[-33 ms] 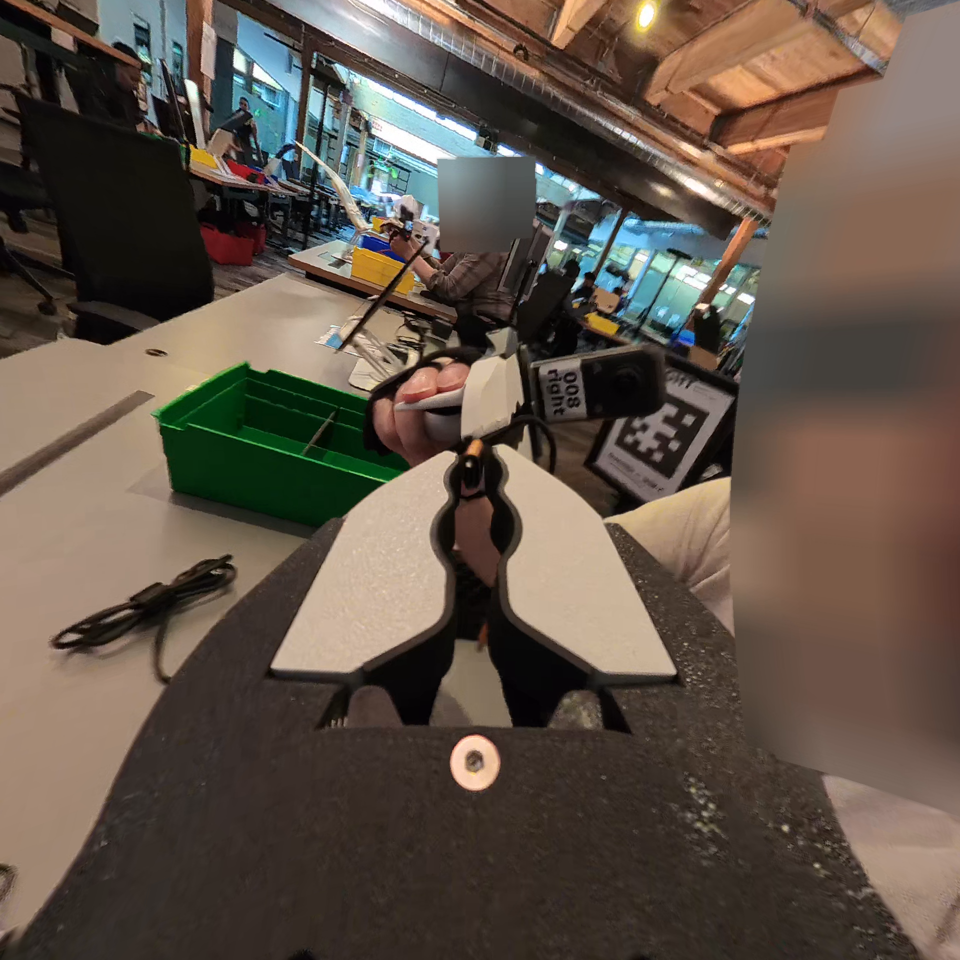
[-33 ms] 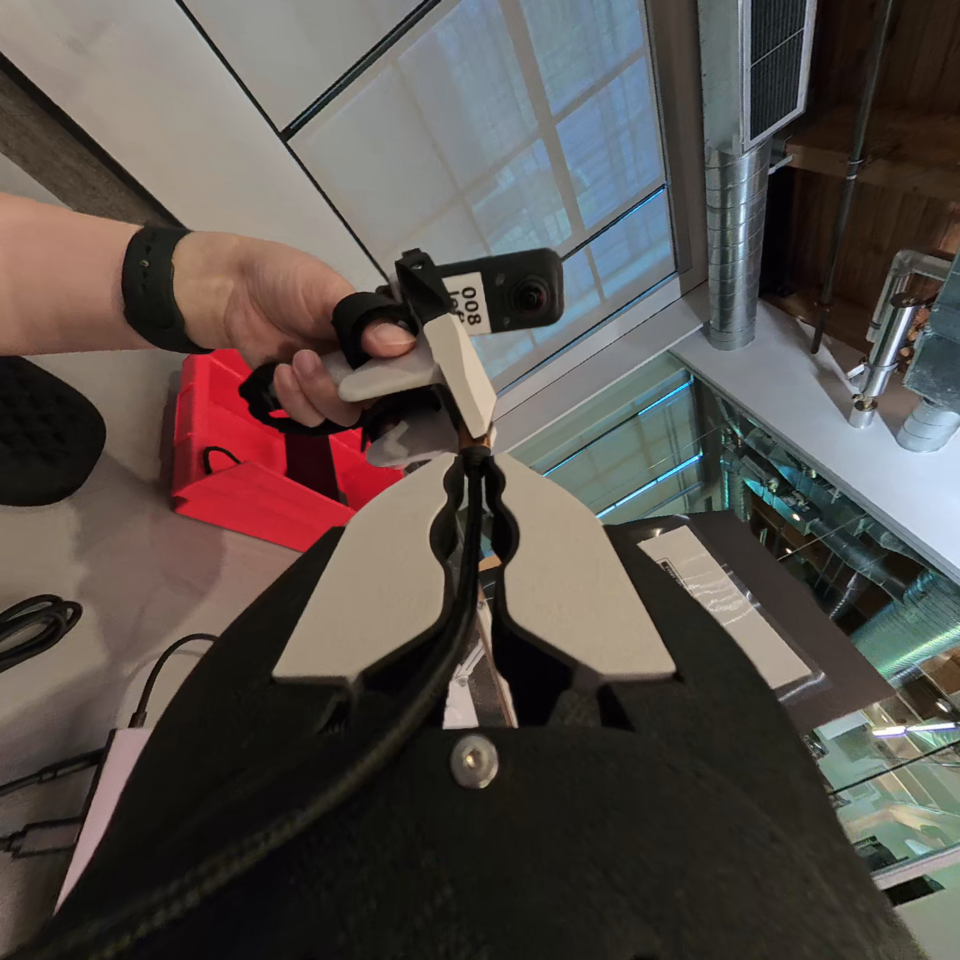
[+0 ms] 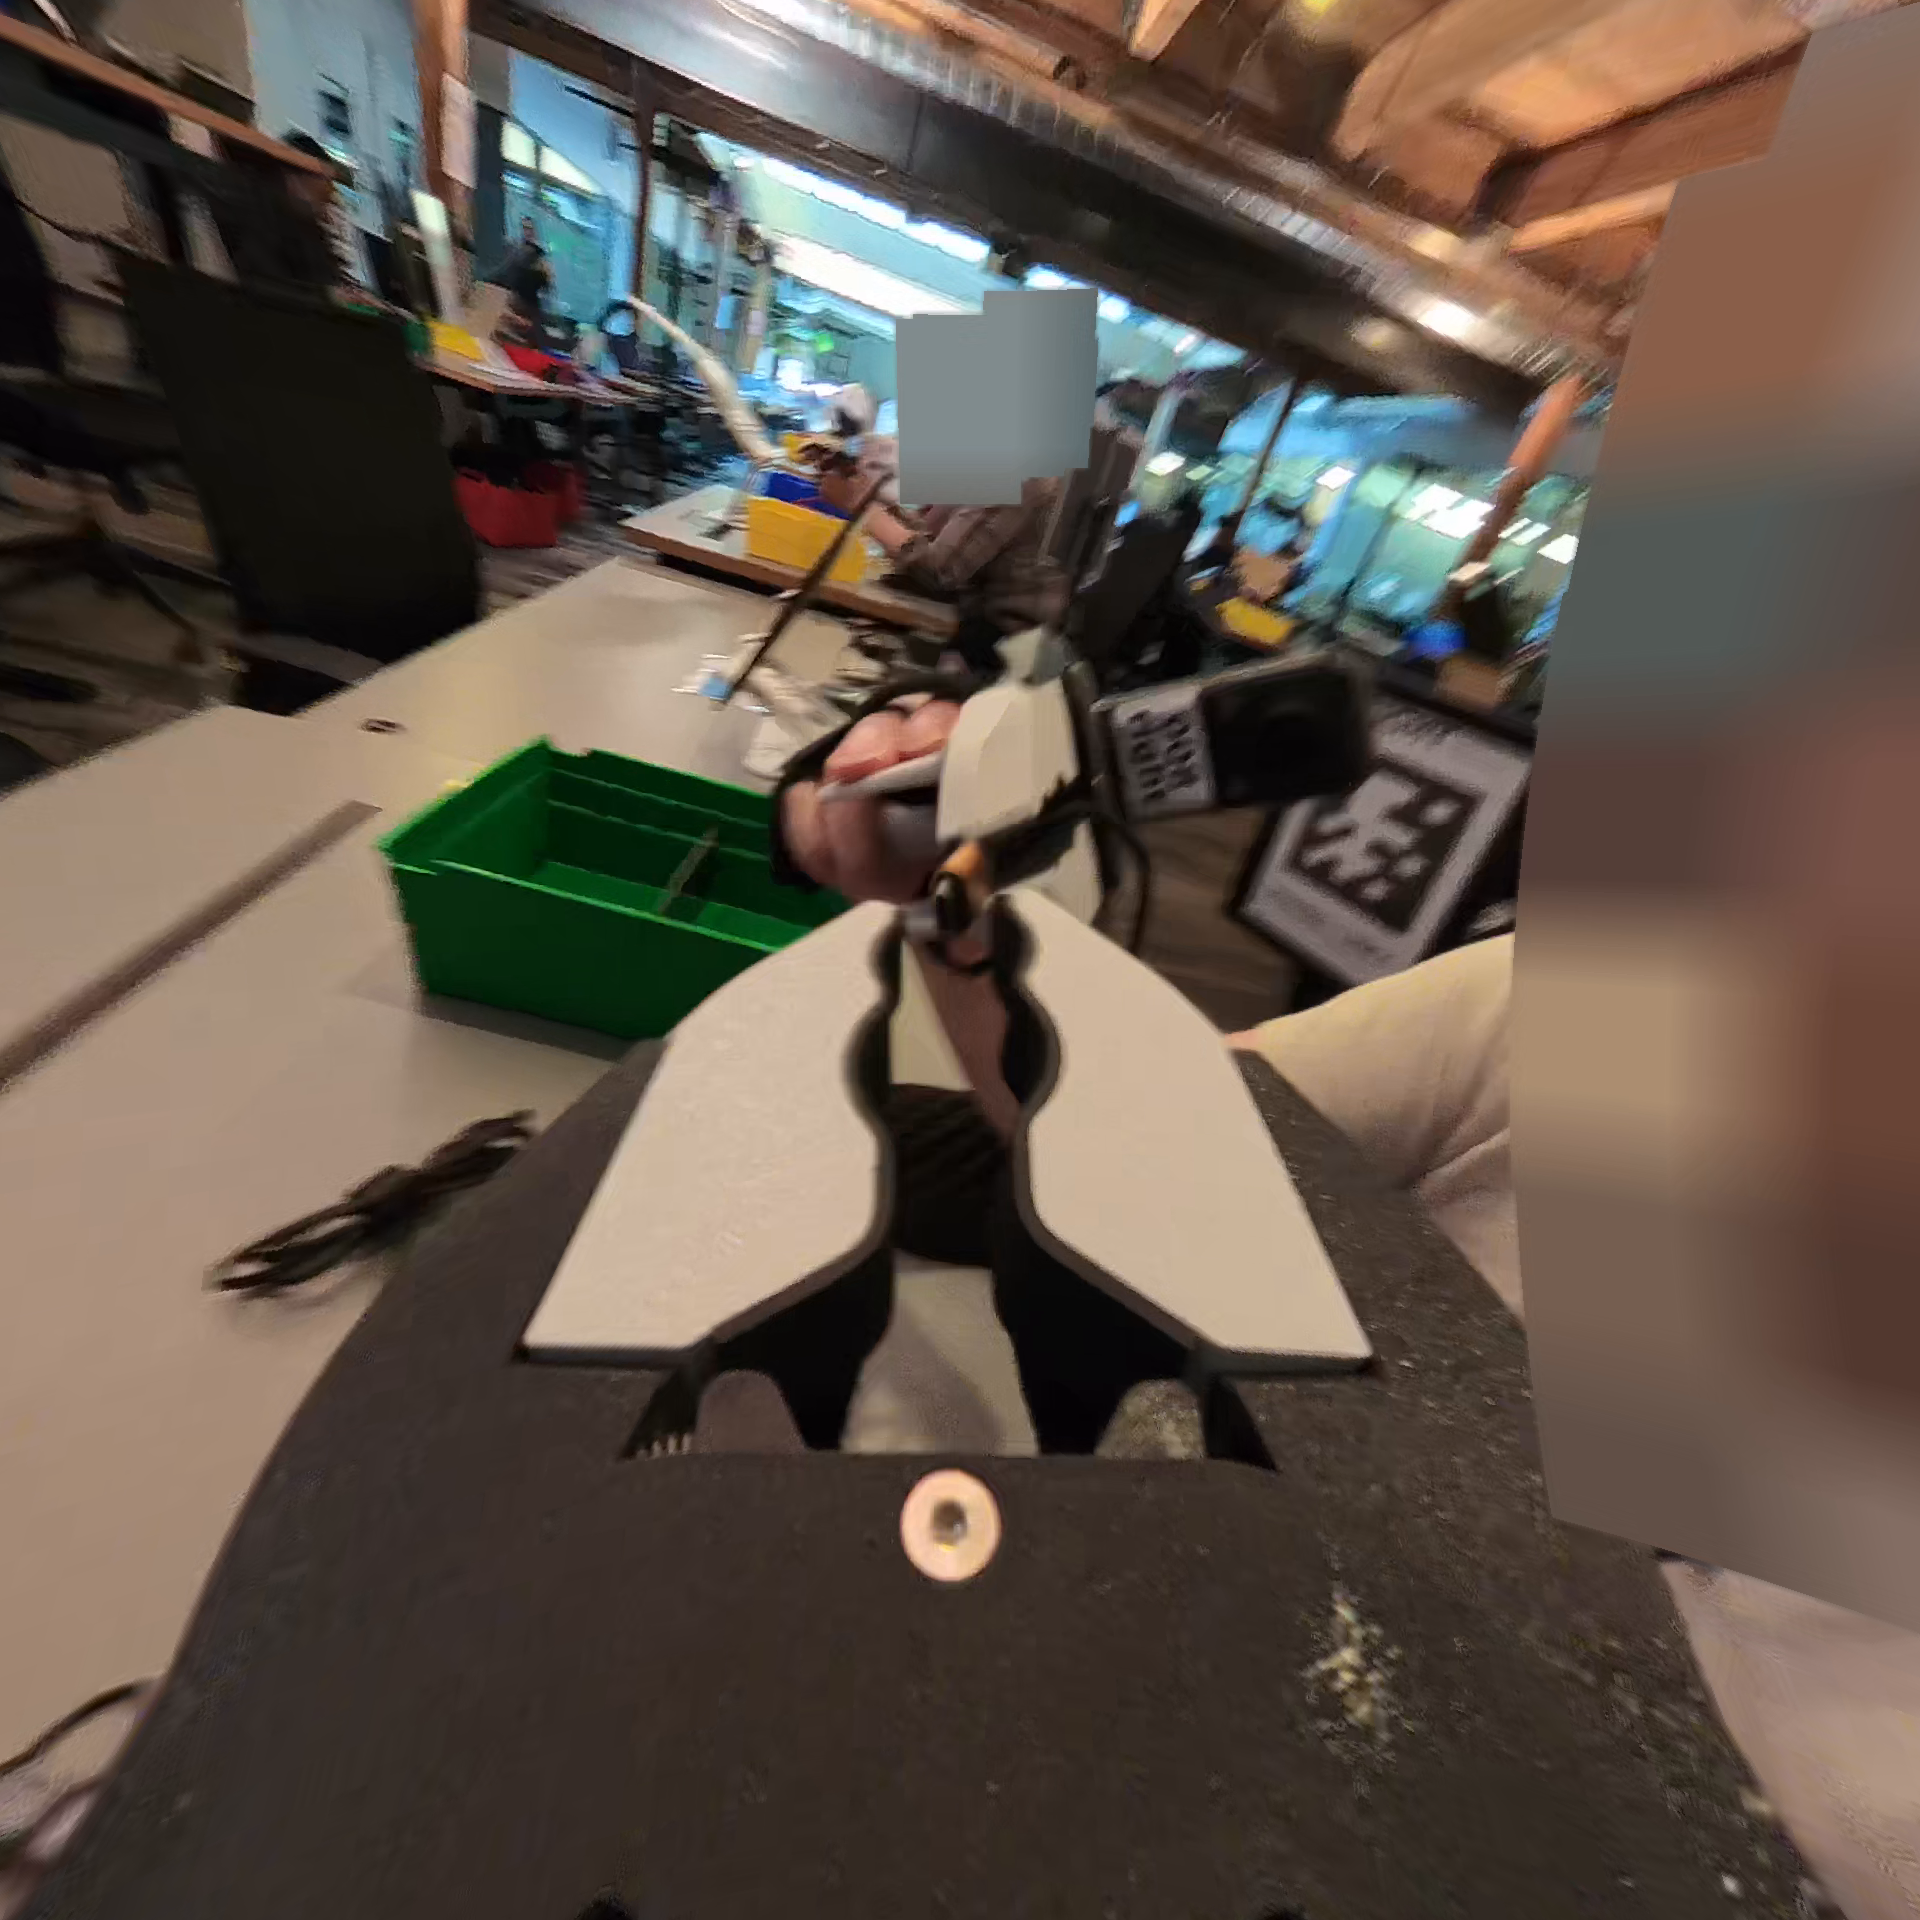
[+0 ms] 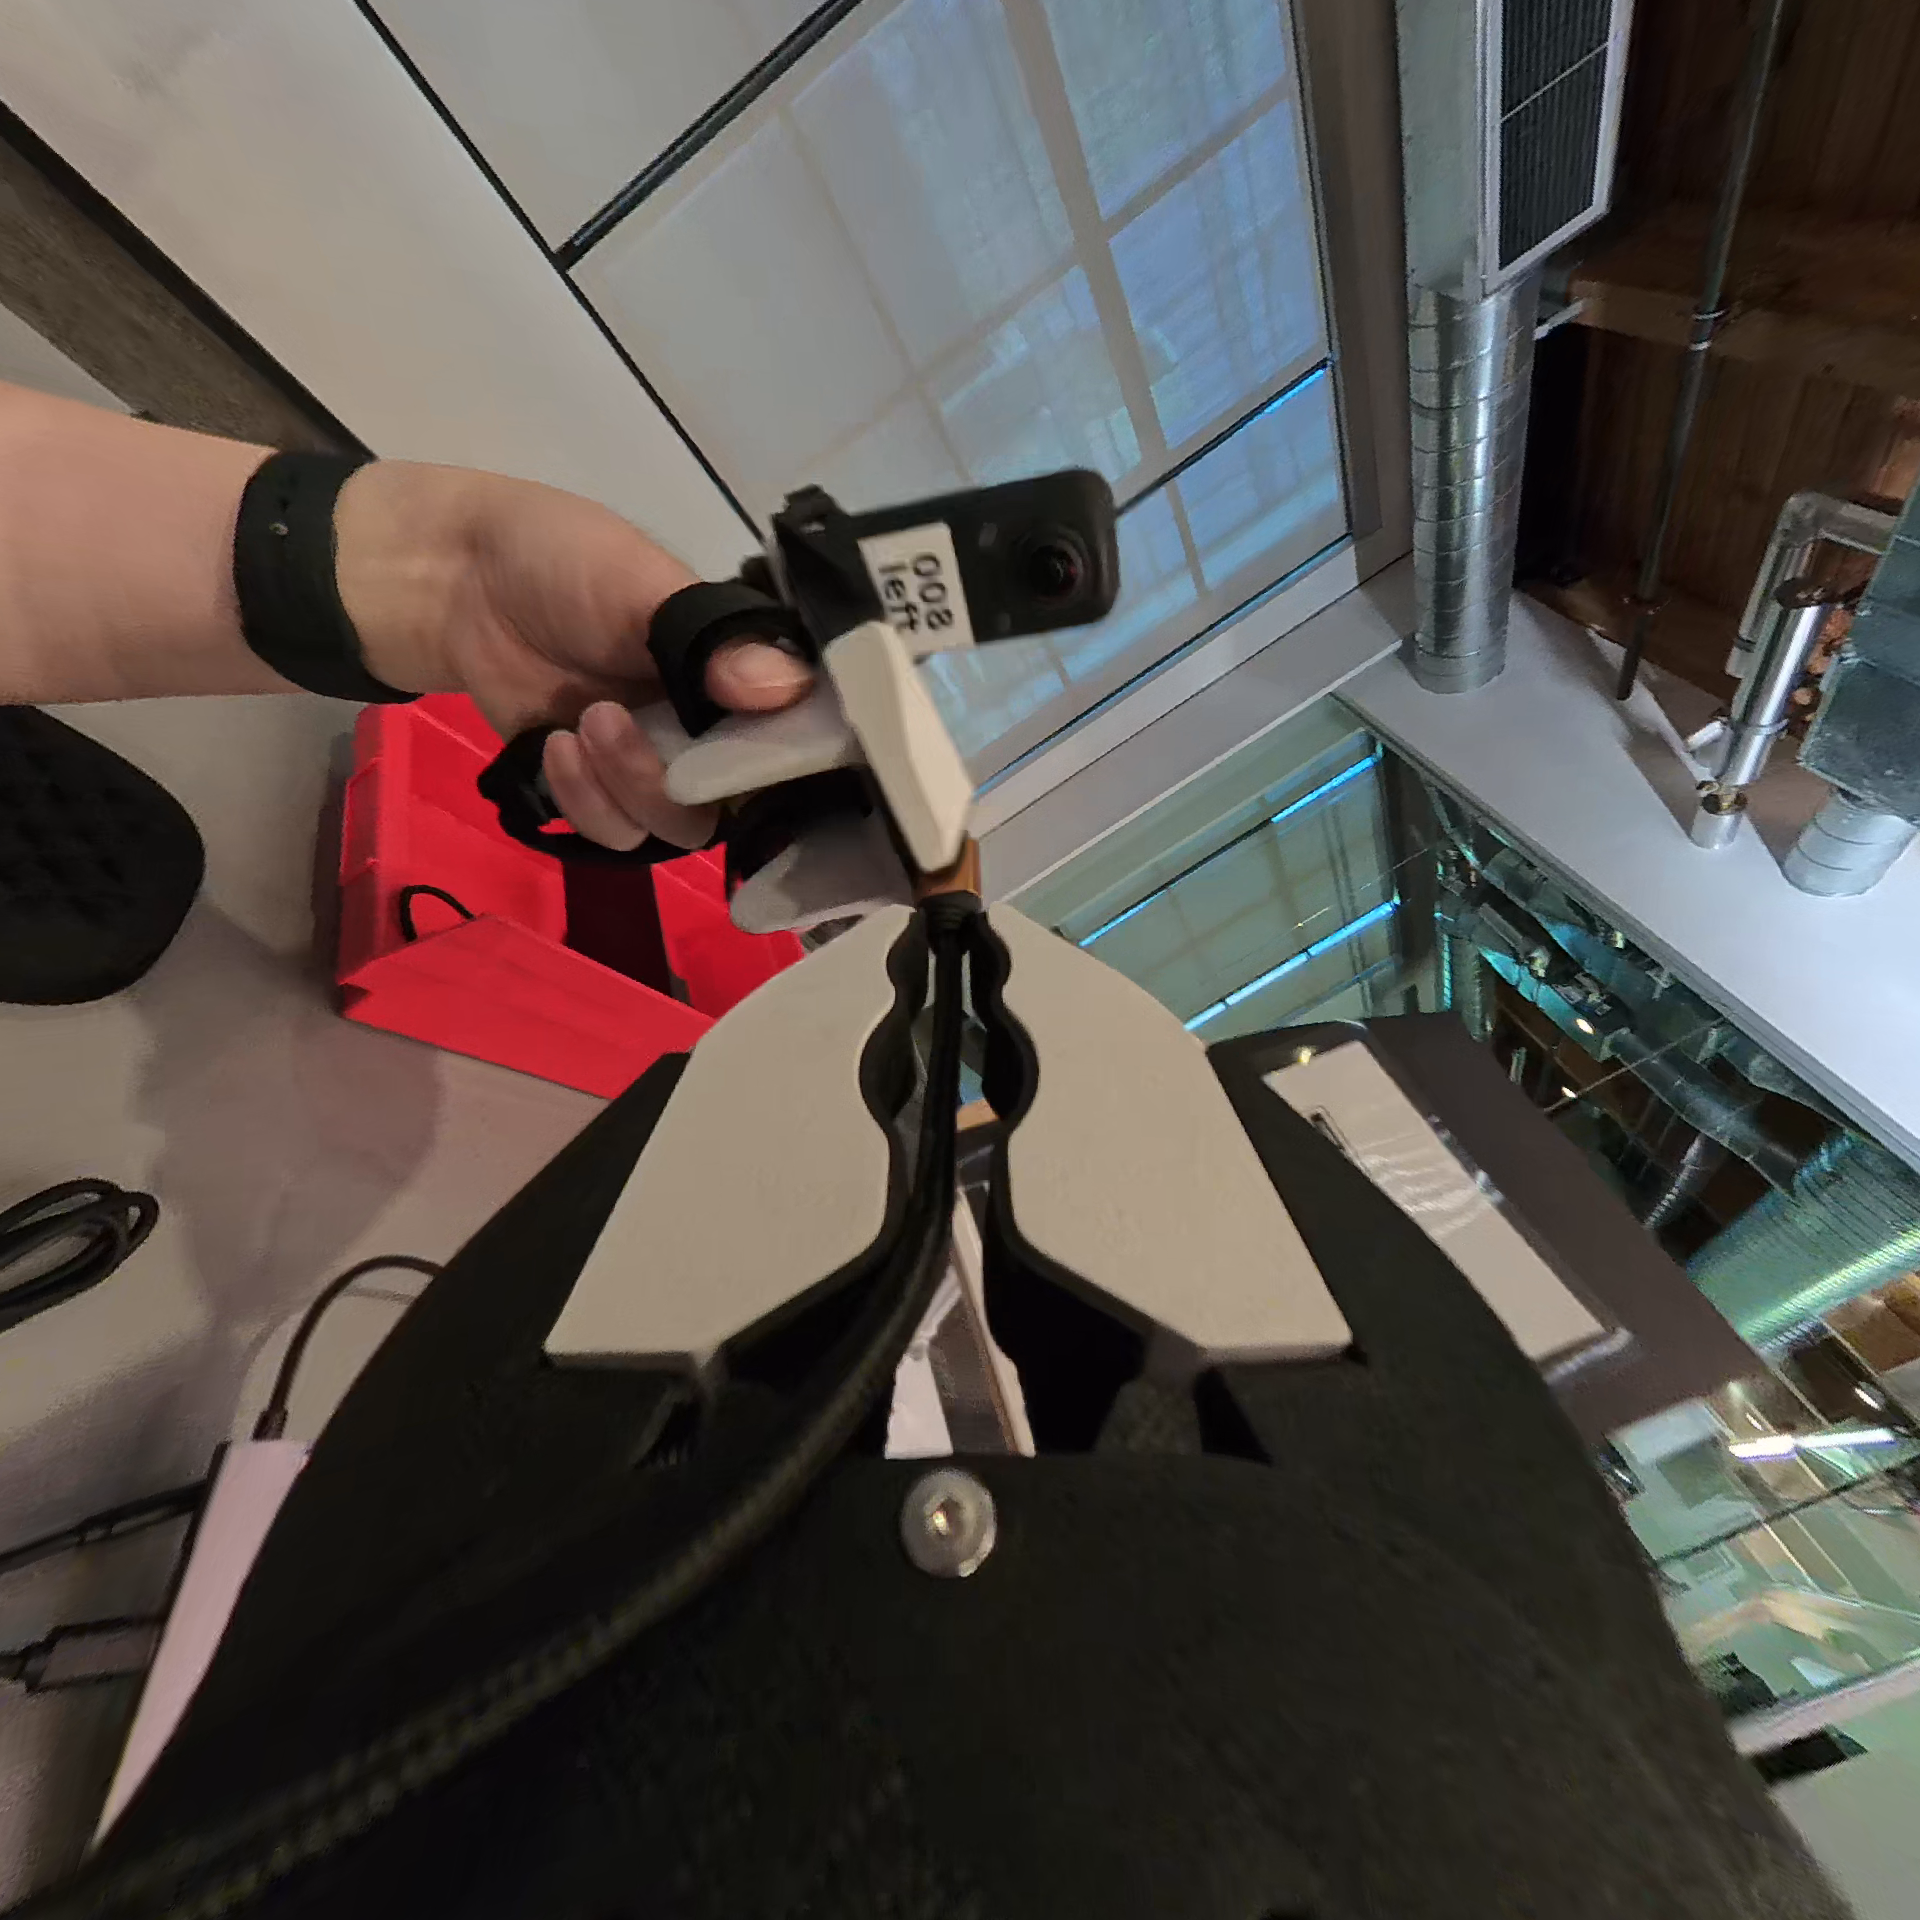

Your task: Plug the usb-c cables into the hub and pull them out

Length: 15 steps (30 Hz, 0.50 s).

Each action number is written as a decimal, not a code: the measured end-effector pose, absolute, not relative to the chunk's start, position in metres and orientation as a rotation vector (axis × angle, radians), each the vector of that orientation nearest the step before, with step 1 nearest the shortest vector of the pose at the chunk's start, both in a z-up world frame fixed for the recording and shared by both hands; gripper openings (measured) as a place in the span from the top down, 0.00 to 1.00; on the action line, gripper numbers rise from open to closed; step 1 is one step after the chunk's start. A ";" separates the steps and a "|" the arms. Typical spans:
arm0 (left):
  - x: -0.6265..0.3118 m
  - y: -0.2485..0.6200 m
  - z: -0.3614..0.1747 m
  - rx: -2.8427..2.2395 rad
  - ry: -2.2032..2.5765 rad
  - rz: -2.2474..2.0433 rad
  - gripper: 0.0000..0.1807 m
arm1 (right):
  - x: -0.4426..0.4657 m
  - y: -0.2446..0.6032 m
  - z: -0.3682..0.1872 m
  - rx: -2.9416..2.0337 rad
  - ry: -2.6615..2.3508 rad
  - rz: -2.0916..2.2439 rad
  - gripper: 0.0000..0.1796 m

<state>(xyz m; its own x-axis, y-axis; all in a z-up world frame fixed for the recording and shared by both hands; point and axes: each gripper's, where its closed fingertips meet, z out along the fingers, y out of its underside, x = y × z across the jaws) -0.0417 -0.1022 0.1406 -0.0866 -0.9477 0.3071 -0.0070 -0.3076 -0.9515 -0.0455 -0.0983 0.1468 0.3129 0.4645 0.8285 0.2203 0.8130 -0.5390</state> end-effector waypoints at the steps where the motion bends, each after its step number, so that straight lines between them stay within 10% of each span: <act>1: -0.041 -0.099 0.138 -1.378 1.126 -1.401 0.85 | -0.038 -0.098 0.151 -0.649 -1.262 0.169 0.95; 15: 0.011 -0.057 -0.098 -1.921 1.801 -0.497 0.77 | 0.069 -0.121 0.183 -0.782 -1.227 0.128 0.95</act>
<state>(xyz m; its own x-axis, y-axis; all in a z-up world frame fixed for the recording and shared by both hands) 0.0106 -0.0575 -0.0981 0.0783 -0.9958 -0.0474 -0.8305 -0.0389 -0.5557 0.0687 -0.1207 0.1831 0.3652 0.4877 0.7930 0.3132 0.7378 -0.5980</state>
